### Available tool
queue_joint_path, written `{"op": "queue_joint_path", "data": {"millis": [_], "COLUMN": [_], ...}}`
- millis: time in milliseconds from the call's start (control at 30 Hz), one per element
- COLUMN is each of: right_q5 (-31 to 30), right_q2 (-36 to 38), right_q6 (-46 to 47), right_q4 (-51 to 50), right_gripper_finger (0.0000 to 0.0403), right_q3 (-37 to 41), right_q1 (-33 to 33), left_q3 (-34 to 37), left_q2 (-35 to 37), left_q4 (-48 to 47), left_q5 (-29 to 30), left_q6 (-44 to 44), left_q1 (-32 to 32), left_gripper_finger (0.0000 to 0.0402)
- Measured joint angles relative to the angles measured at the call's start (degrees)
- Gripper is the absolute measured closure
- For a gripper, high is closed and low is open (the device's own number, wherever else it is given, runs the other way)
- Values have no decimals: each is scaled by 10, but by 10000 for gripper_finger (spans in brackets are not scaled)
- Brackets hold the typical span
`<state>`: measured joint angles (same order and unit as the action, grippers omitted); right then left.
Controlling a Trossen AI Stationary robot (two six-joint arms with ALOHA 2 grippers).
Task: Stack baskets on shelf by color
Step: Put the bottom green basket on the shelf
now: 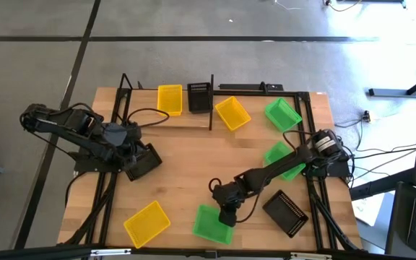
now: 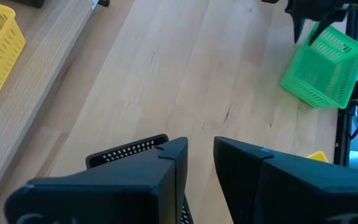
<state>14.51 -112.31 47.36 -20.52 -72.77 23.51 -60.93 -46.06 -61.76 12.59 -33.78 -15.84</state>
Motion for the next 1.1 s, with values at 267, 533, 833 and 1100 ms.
{"op": "queue_joint_path", "data": {"millis": [267, 533, 833, 1100], "right_q5": [-44, -76, -208, -393], "right_q2": [-5, -5, -5, -5], "right_q6": [20, -23, -74, -135], "right_q4": [1, -68, -309, -348], "right_gripper_finger": [353, 399, 401, 402], "right_q3": [0, -42, -186, -299], "right_q1": [-1, -29, -106, -157], "left_q3": [0, 0, 0, 0], "left_q2": [0, 0, -7, -32], "left_q4": [-2, -2, 0, 25], "left_q5": [0, -2, 42, 156], "left_q6": [-1, 0, 15, -20], "left_q1": [0, 0, 0, 1], "left_gripper_finger": [331, 331, 331, 331]}}
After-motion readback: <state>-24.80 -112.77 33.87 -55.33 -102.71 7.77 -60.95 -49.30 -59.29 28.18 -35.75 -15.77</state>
